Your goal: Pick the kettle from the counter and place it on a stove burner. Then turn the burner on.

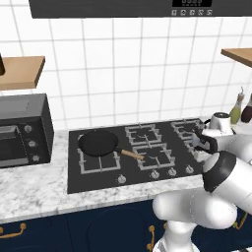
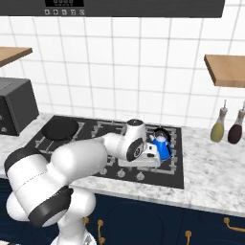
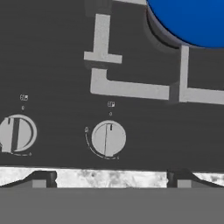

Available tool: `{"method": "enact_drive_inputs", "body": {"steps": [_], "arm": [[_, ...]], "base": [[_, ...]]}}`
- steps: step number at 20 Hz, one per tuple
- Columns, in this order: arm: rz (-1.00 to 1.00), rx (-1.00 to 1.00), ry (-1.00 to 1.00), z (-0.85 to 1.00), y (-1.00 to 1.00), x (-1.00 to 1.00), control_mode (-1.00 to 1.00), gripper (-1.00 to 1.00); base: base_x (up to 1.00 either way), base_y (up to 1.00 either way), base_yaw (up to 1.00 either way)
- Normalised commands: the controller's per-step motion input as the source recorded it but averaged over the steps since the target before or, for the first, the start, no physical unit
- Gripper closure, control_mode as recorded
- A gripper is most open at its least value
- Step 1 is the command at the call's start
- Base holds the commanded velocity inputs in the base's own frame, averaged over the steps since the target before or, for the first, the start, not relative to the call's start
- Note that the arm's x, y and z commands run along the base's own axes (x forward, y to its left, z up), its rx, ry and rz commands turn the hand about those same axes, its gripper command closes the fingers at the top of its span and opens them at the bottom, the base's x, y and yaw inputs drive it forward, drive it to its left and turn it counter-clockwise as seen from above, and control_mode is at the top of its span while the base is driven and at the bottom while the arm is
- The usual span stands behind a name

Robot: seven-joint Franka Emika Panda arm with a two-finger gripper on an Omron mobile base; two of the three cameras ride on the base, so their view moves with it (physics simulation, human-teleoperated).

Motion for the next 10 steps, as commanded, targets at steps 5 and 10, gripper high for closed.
{"method": "enact_drive_inputs", "body": {"steps": [5,10], "arm": [[0.0,0.1,0.01,-0.28,0.0,0.0,-1.0,-1.0],[0.0,0.0,0.0,-0.18,0.0,0.14,-1.0,-1.0]], "base": [[0.0,0.0,0.0],[0.0,0.0,0.0]]}}
